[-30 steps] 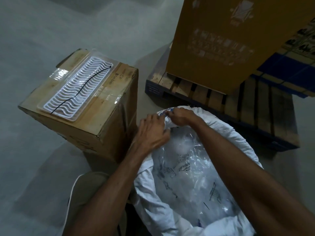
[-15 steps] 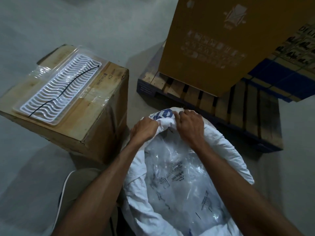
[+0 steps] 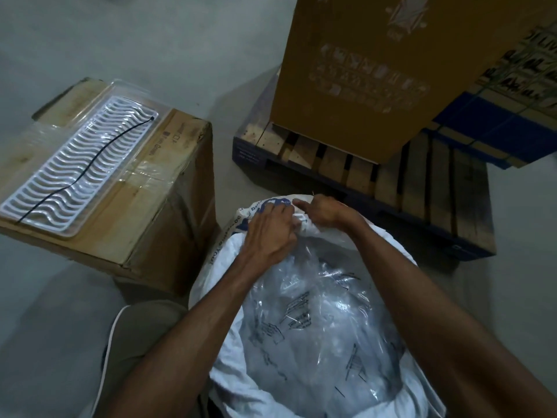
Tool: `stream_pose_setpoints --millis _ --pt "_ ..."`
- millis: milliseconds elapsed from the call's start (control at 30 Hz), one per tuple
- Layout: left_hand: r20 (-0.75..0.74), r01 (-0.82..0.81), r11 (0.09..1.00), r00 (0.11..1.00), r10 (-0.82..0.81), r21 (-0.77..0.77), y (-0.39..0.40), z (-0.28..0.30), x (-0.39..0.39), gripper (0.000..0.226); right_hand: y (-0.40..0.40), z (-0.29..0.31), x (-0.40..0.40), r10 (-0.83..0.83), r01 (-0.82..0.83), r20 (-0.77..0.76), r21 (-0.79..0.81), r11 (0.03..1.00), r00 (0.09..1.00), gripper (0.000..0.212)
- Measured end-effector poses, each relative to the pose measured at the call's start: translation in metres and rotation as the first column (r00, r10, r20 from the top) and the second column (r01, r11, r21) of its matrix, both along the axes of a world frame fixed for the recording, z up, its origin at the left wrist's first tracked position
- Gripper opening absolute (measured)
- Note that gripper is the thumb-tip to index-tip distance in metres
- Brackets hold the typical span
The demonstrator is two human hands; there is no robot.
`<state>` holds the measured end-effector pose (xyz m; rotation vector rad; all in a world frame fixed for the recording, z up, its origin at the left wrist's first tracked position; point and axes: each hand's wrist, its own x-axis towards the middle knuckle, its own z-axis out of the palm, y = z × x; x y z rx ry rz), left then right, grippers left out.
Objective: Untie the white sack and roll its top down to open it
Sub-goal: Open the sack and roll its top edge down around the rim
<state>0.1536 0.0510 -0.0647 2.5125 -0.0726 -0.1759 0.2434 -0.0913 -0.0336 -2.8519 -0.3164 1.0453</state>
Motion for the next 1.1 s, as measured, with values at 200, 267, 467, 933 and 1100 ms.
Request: stream_pose_setpoints --millis 200,267,467,933,1100 --pt "-0.116 -0.266 0.957 0.960 0.253 -0.115 -0.006 0.014 0.007 0.037 -0.022 -0.008 -0.055 -0.018 0.060 0.745 -0.030 0.998 0.667 0.056" --pt "-0.229 -0.295 0.948 0.937 0.264 -0.117 -0.006 0.010 0.015 0.037 -0.029 -0.009 -0.069 -0.111 0.165 0.716 -0.006 0.986 0.689 0.061" --pt "-0.202 -0.059 0.998 0.978 0.061 0.012 -0.008 -0.007 0.025 0.046 -0.045 -0.021 -0.042 -0.258 0.254 0.483 0.075 0.964 0.837 0.074" --pt "0.034 -0.012 1.000 0.999 0.012 0.005 -0.035 -0.004 0.009 0.032 -0.056 0.005 -0.065 -0.217 0.226 0.610 0.064 0.972 0.762 0.062" --pt "-0.205 -0.058 0.987 0.978 0.026 -0.150 -0.037 0.003 0.009 0.058 -0.072 -0.001 -0.095 -0.415 0.420 0.555 0.126 0.899 0.721 0.072"
